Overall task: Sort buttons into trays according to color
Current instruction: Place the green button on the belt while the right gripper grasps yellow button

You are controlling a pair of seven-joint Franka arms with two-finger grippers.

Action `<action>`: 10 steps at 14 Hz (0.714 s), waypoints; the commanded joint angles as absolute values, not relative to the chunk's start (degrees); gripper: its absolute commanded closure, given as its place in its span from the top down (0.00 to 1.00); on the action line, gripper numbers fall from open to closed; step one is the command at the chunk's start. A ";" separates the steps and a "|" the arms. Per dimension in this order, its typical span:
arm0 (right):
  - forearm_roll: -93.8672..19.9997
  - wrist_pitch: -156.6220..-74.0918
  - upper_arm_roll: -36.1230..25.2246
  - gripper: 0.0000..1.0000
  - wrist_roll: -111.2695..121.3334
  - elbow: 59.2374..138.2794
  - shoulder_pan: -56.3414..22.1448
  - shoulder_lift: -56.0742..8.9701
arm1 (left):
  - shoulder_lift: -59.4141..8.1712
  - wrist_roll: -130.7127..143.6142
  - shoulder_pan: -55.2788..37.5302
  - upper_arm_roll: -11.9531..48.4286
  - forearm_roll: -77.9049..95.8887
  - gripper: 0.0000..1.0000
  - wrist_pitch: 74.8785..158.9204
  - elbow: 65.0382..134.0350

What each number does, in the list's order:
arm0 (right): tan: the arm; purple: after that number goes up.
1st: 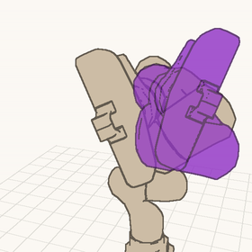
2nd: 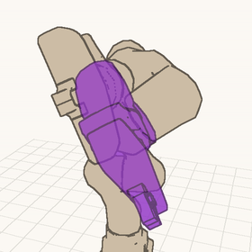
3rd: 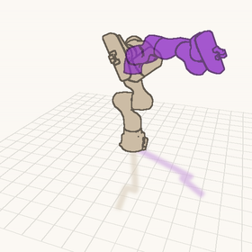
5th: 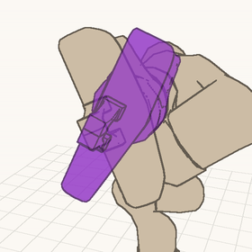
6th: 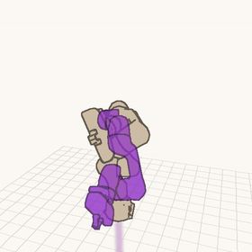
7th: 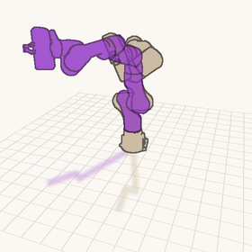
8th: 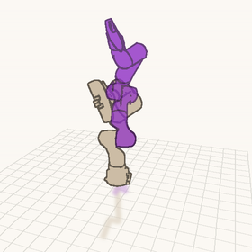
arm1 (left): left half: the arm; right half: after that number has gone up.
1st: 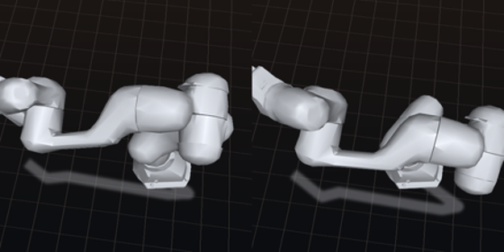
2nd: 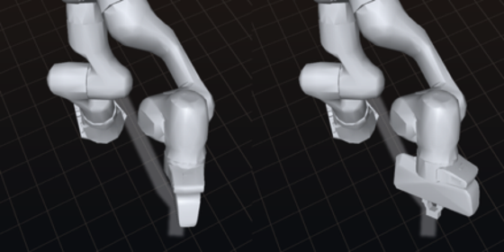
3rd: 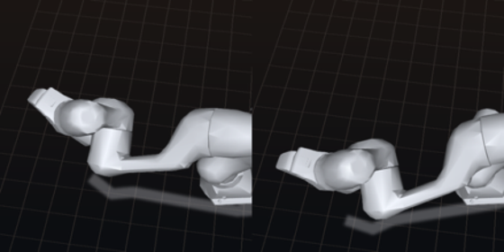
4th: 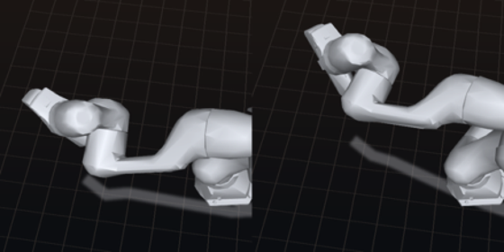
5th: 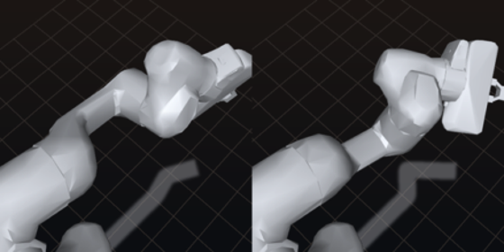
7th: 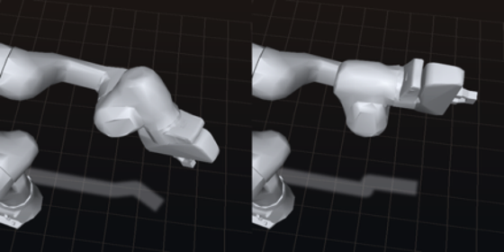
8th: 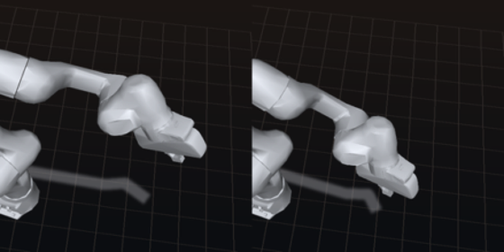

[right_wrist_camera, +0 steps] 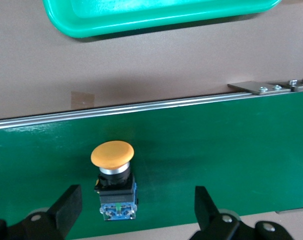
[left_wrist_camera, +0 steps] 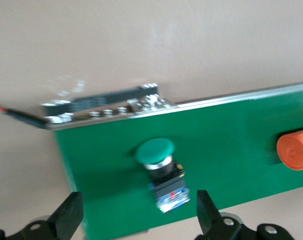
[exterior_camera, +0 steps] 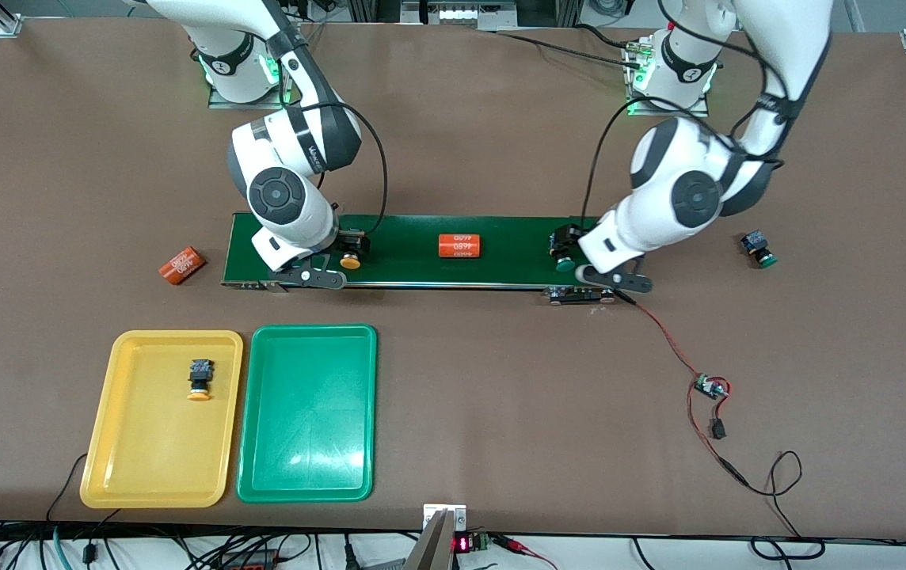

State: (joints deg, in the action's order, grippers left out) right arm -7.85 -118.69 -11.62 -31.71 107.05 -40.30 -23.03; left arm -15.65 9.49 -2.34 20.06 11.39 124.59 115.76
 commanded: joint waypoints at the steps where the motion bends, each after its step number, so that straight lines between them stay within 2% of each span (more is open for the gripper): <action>1: -8.00 -122.77 -11.87 1.00 -32.70 109.94 -41.48 -23.46 | -11.34 8.26 0.52 17.33 8.29 1.00 116.31 114.36; 4: -8.00 -125.24 -11.87 1.00 -32.70 110.13 -41.75 -26.01 | -11.60 8.17 1.40 12.50 -6.99 1.00 110.58 113.55; 5: -8.00 -125.42 -11.87 0.94 -32.61 110.13 -41.57 -26.62 | -12.21 8.17 1.41 9.96 -8.95 1.00 110.04 114.08; 6: -8.00 -125.42 -11.87 0.74 -32.35 110.04 -41.49 -26.98 | -12.91 8.17 1.49 6.45 -9.05 1.00 109.69 114.87; 7: -8.43 -125.07 -11.87 0.44 -32.78 109.95 -41.48 -27.16 | -13.44 8.00 1.49 3.63 -9.05 1.00 109.51 115.40; 8: -8.52 -124.63 -11.95 0.28 -32.70 109.78 -40.88 -26.72 | -14.14 7.91 1.49 1.25 -9.14 1.00 109.60 115.84; 10: -8.70 -121.83 -12.22 0.23 -32.43 108.73 -39.12 -25.49 | -14.76 7.74 1.58 -1.66 -9.14 1.00 109.60 118.02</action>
